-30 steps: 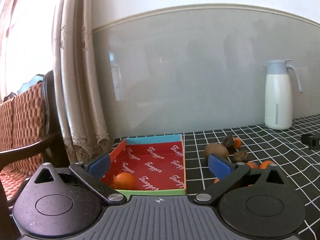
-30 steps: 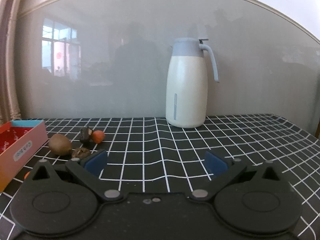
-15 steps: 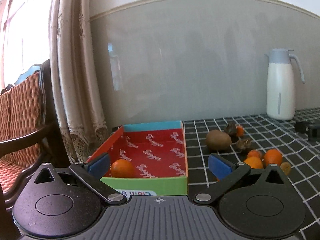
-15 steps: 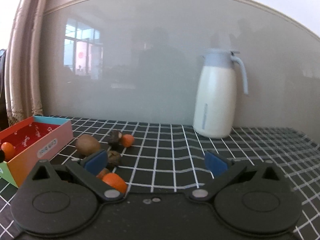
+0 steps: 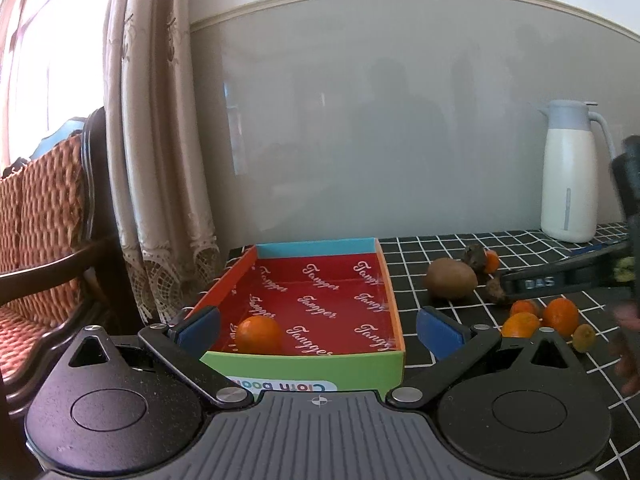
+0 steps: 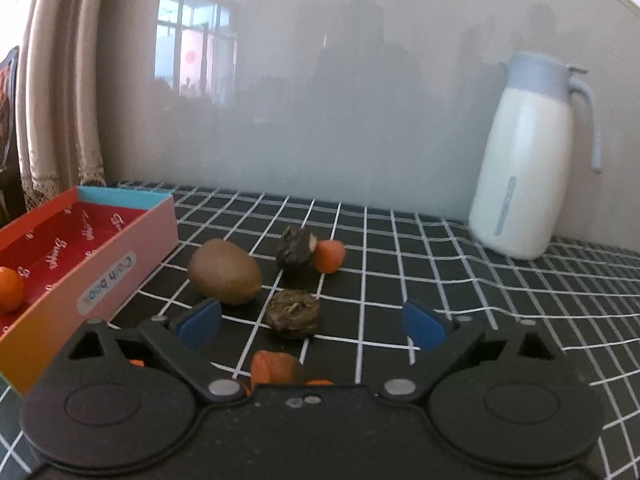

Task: Organize fruits
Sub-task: 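Reach the right tool to the dried dark fruit and grasp it, then carry the dried fruit with the right tool into the red box and release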

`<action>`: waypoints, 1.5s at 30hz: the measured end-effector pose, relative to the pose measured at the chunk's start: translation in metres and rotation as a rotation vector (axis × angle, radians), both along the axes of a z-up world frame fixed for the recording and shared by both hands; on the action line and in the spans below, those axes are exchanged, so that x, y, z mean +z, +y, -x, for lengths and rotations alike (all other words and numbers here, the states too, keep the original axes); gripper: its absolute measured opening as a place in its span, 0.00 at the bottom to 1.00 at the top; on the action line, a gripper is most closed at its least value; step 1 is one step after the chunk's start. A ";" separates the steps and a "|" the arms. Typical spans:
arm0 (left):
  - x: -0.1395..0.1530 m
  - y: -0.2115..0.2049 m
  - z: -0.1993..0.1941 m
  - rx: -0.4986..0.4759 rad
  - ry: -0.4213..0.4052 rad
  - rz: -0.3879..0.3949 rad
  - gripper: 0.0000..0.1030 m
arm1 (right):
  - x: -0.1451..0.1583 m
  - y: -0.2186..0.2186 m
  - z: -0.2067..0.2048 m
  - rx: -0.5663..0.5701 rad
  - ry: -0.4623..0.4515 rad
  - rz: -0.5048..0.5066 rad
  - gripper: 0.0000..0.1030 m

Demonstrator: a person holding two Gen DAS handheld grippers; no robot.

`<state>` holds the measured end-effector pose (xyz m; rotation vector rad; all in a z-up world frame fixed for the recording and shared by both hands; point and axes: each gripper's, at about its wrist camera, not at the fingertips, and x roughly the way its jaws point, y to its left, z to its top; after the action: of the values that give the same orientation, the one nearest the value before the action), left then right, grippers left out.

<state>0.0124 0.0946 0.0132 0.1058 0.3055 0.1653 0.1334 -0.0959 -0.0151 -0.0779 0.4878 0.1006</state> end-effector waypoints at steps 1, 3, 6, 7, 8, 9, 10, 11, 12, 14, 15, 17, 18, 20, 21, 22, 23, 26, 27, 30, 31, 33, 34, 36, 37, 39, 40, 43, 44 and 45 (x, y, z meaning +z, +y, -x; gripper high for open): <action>0.000 0.000 -0.001 -0.002 0.002 0.000 1.00 | -0.002 0.000 -0.006 0.004 0.019 -0.003 0.87; -0.001 0.001 -0.003 -0.009 0.009 -0.001 1.00 | -0.006 -0.002 -0.018 0.003 0.058 -0.006 0.76; -0.001 0.001 -0.005 -0.019 0.011 -0.004 1.00 | -0.008 -0.003 -0.032 -0.002 0.100 0.003 0.70; 0.000 0.000 -0.005 -0.021 0.008 -0.001 1.00 | -0.009 -0.002 -0.037 0.000 0.115 0.006 0.70; 0.000 0.000 -0.004 -0.024 0.005 0.002 1.00 | -0.011 -0.001 -0.043 0.002 0.134 0.017 0.69; 0.000 0.000 -0.004 -0.028 0.003 0.001 1.00 | -0.012 0.000 -0.046 0.004 0.147 0.024 0.68; 0.000 -0.001 -0.004 -0.031 0.003 -0.002 1.00 | -0.014 0.000 -0.051 0.004 0.163 0.030 0.67; 0.000 -0.001 -0.003 -0.033 0.003 -0.005 1.00 | -0.017 0.001 -0.053 0.006 0.179 0.032 0.64; 0.000 0.000 -0.004 -0.036 0.005 -0.006 1.00 | -0.018 0.002 -0.055 0.009 0.187 0.035 0.60; 0.000 0.000 -0.005 -0.037 0.008 -0.008 1.00 | -0.018 0.004 -0.057 0.010 0.185 0.032 0.51; 0.000 0.001 -0.005 -0.035 0.009 -0.008 1.00 | -0.018 0.005 -0.058 0.018 0.181 0.029 0.40; -0.001 0.003 -0.005 -0.027 0.011 -0.008 1.00 | -0.017 0.009 -0.057 0.016 0.172 0.050 0.39; -0.002 0.005 -0.005 -0.014 0.013 -0.012 1.00 | -0.017 0.010 -0.055 0.016 0.169 0.054 0.39; -0.002 0.010 -0.006 0.017 0.013 -0.017 1.00 | -0.016 0.011 -0.049 0.023 0.165 0.055 0.39; -0.002 0.014 -0.007 0.031 0.010 -0.010 1.00 | -0.015 0.012 -0.046 0.026 0.159 0.066 0.39; -0.001 0.017 -0.008 0.045 0.009 0.000 1.00 | -0.013 0.013 -0.043 0.031 0.155 0.075 0.39; -0.001 0.020 -0.008 0.056 0.007 0.009 1.00 | -0.012 0.015 -0.038 0.037 0.150 0.080 0.39; -0.001 0.023 -0.009 0.073 0.009 0.023 1.00 | -0.007 0.018 -0.027 0.054 0.138 0.082 0.39; -0.002 0.023 -0.010 0.076 0.012 0.017 1.00 | -0.004 0.019 -0.022 0.060 0.130 0.078 0.39; -0.005 0.021 -0.011 0.081 0.021 -0.010 1.00 | 0.005 0.023 -0.011 0.076 0.107 0.068 0.39; -0.005 0.021 -0.012 0.085 0.023 -0.017 1.00 | 0.008 0.025 -0.007 0.083 0.099 0.066 0.39; -0.005 0.023 -0.012 0.095 0.024 -0.019 1.00 | 0.013 0.027 -0.001 0.095 0.086 0.061 0.39; -0.005 0.024 -0.012 0.100 0.025 -0.017 1.00 | 0.016 0.029 0.002 0.103 0.079 0.059 0.39; -0.006 0.027 -0.013 0.111 0.028 -0.015 1.00 | 0.020 0.032 0.008 0.116 0.069 0.058 0.39; -0.006 0.029 -0.013 0.116 0.029 -0.014 1.00 | 0.022 0.034 0.011 0.122 0.064 0.057 0.39; -0.006 0.031 -0.013 0.124 0.030 -0.012 1.00 | 0.025 0.039 0.016 0.136 0.056 0.054 0.39; -0.007 0.032 -0.013 0.127 0.030 -0.010 1.00 | 0.026 0.041 0.018 0.141 0.053 0.052 0.39; -0.007 0.033 -0.013 0.133 0.031 -0.011 1.00 | 0.028 0.049 0.022 0.163 0.047 0.045 0.39; -0.007 0.034 -0.012 0.135 0.031 -0.015 1.00 | 0.028 0.052 0.022 0.169 0.045 0.045 0.39; -0.007 0.035 -0.012 0.136 0.031 -0.018 1.00 | 0.028 0.055 0.023 0.176 0.043 0.044 0.39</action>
<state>0.0244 0.1298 0.0060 0.1058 0.3426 0.3019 0.1103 -0.0409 0.0133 -0.1623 0.5259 0.2648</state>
